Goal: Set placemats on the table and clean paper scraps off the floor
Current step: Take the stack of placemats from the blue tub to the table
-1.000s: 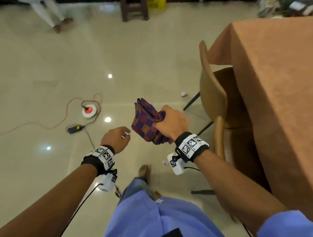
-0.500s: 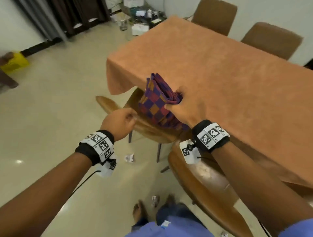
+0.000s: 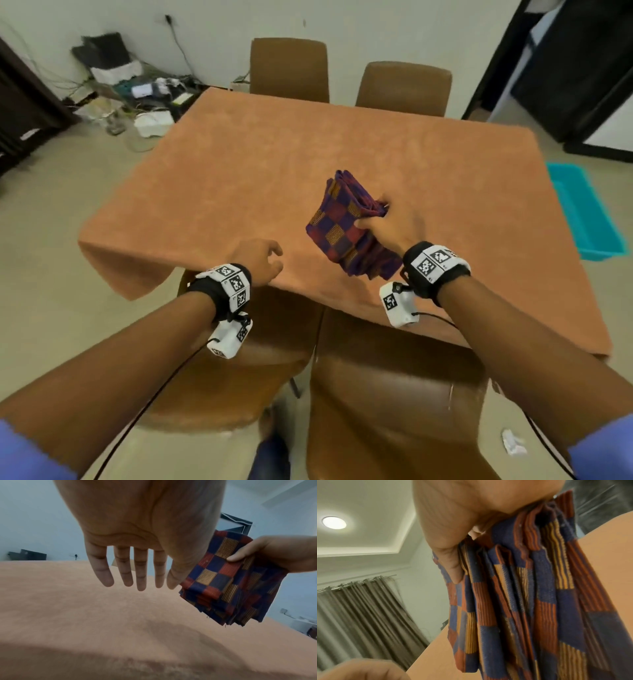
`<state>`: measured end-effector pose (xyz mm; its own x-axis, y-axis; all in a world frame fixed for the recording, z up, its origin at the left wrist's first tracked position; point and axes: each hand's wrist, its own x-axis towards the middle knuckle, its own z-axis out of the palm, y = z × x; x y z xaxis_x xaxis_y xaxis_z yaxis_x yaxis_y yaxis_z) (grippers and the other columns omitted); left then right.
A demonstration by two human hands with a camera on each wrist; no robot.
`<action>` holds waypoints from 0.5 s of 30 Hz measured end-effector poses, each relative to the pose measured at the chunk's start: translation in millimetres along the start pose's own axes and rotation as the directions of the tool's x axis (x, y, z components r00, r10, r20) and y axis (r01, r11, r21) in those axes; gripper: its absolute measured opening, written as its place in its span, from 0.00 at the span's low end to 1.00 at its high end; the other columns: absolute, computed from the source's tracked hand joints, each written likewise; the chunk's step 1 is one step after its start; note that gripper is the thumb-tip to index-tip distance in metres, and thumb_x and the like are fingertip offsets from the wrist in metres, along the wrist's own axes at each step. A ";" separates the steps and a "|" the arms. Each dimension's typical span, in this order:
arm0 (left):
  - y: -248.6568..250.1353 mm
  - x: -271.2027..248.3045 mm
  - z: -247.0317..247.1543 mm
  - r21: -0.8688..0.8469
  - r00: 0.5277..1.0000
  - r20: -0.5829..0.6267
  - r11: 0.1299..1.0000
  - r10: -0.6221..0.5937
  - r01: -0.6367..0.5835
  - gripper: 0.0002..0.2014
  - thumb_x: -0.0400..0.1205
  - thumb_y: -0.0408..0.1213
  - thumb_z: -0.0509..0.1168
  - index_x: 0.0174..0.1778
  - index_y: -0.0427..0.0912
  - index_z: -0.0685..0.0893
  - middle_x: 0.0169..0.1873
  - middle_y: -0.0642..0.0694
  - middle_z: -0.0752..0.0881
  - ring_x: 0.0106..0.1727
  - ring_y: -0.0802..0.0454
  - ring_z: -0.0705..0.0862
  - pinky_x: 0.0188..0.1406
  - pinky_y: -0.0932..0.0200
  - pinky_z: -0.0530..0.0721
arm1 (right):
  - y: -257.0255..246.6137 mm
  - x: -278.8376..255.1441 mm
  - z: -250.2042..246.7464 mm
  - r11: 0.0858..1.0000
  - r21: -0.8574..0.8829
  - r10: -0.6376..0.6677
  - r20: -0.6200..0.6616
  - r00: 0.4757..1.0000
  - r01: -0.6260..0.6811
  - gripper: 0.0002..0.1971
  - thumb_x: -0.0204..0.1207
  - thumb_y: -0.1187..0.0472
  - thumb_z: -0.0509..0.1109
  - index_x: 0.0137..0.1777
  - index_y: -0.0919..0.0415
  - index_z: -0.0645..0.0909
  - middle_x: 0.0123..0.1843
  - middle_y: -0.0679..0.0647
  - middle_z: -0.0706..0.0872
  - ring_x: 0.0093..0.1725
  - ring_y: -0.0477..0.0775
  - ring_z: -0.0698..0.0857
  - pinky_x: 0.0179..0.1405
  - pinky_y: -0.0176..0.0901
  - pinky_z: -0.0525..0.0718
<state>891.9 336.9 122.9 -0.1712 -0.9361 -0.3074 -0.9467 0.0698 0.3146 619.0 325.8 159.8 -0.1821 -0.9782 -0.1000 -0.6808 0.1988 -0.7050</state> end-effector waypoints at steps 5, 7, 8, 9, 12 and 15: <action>-21.9 108.0 -26.2 0.082 0.995 0.082 0.995 0.051 -0.058 0.20 0.79 0.48 0.68 0.67 0.49 0.80 0.66 0.43 0.82 0.65 0.42 0.81 0.62 0.50 0.80 | -9.8 101.1 23.8 0.971 0.218 0.105 -0.009 0.994 -0.100 0.15 0.62 0.46 0.80 0.46 0.46 0.83 0.47 0.50 0.90 0.48 0.55 0.89 0.51 0.53 0.85; -33.5 147.2 -38.0 0.104 0.994 0.089 0.991 0.070 -0.079 0.22 0.79 0.47 0.68 0.69 0.47 0.79 0.67 0.42 0.82 0.66 0.41 0.81 0.64 0.48 0.79 | -13.7 147.9 40.8 0.937 0.325 0.149 -0.049 0.988 -0.126 0.15 0.61 0.44 0.80 0.43 0.47 0.82 0.47 0.52 0.91 0.47 0.57 0.90 0.55 0.59 0.87; -40.9 167.1 -43.9 0.110 0.993 0.094 0.990 0.075 -0.085 0.23 0.79 0.47 0.68 0.69 0.47 0.78 0.67 0.41 0.81 0.66 0.41 0.80 0.64 0.49 0.79 | -16.2 172.6 51.3 0.913 0.385 0.173 -0.068 0.983 -0.134 0.15 0.62 0.45 0.81 0.45 0.48 0.83 0.47 0.53 0.91 0.47 0.57 0.90 0.55 0.59 0.87; -44.6 181.2 -46.4 0.123 0.993 0.091 0.988 0.081 -0.091 0.24 0.78 0.47 0.69 0.70 0.47 0.78 0.67 0.41 0.81 0.66 0.41 0.80 0.64 0.49 0.79 | -17.3 191.5 56.8 0.884 0.448 0.192 -0.083 0.978 -0.136 0.15 0.66 0.48 0.81 0.49 0.52 0.85 0.48 0.54 0.91 0.47 0.57 0.90 0.55 0.59 0.88; -57.5 222.1 -46.7 0.142 0.986 0.129 0.983 0.102 -0.120 0.26 0.76 0.47 0.72 0.71 0.49 0.77 0.68 0.42 0.80 0.68 0.42 0.79 0.65 0.51 0.77 | -17.9 253.9 75.4 0.770 0.627 0.226 -0.098 0.969 -0.117 0.24 0.67 0.51 0.81 0.59 0.62 0.86 0.52 0.58 0.92 0.50 0.58 0.91 0.54 0.59 0.89; -64.6 255.4 -36.9 0.160 0.975 0.178 0.973 0.136 -0.165 0.27 0.74 0.47 0.72 0.71 0.53 0.77 0.69 0.45 0.80 0.67 0.42 0.79 0.65 0.50 0.79 | -3.6 309.1 86.6 0.687 0.718 0.287 -0.126 0.950 -0.113 0.31 0.64 0.46 0.80 0.65 0.61 0.83 0.56 0.56 0.91 0.52 0.56 0.91 0.48 0.52 0.90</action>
<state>919.4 80.6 57.2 -0.3445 -0.8414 -0.4165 -0.9366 0.2779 0.2134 626.6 17.6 70.6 -0.4576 -0.8642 -0.2093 0.0628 0.2033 -0.9771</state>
